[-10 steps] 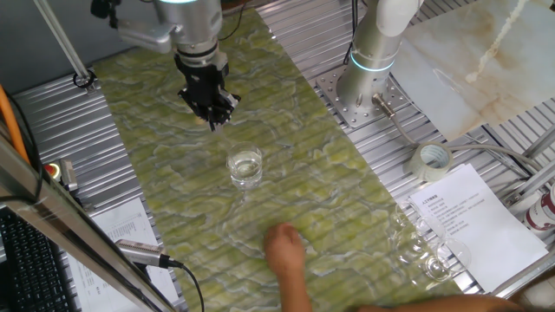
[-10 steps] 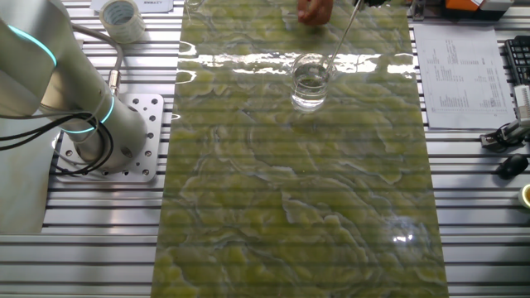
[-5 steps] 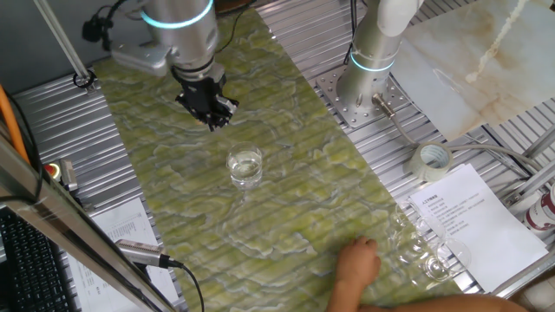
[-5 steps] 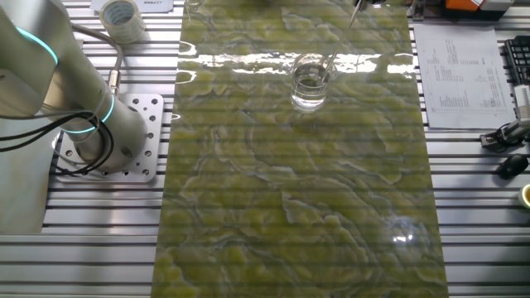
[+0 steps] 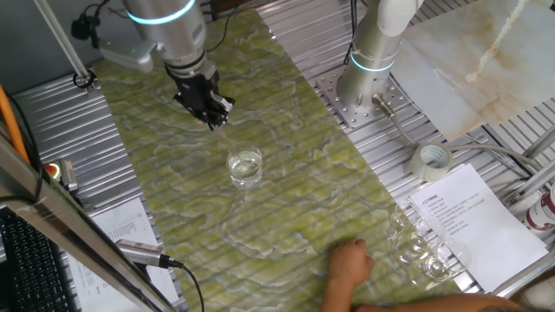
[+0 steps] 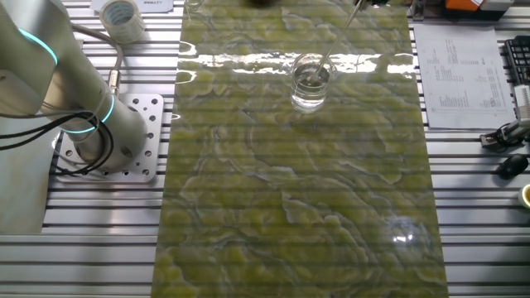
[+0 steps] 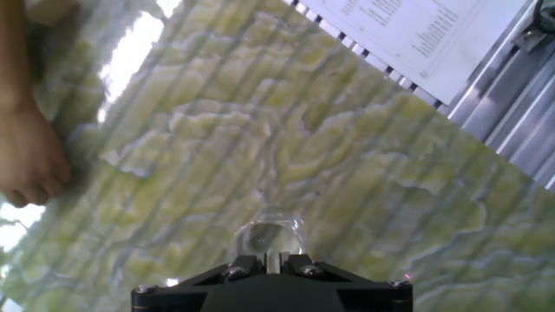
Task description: Stir the beaker with a glass rod
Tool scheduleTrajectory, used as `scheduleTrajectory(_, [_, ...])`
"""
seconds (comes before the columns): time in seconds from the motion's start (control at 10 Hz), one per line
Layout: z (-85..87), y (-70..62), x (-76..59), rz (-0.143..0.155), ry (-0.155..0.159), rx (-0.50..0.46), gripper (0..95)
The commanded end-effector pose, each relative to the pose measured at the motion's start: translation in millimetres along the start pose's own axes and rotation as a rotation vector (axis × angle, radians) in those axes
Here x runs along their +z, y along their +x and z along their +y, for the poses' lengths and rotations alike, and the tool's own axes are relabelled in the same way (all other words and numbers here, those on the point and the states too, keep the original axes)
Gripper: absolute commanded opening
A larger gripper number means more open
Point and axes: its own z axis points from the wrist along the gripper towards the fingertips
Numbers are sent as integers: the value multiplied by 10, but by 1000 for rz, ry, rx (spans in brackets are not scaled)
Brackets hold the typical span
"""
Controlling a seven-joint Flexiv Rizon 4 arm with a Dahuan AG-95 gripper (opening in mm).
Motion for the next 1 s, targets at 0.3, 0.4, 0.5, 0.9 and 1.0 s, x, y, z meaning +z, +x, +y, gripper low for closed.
scheduleTrajectory(0.3, [3, 7, 2, 24, 96, -74, 0])
scheduleTrajectory(0.4, [3, 7, 2, 36, 83, -58, 0])
scheduleTrajectory(0.5, [3, 7, 3, 42, 68, -45, 0])
scheduleTrajectory(0.9, [2, 8, 4, 13, 26, 2, 0])
scheduleTrajectory(1.0, [2, 8, 4, 6, 28, 6, 0])
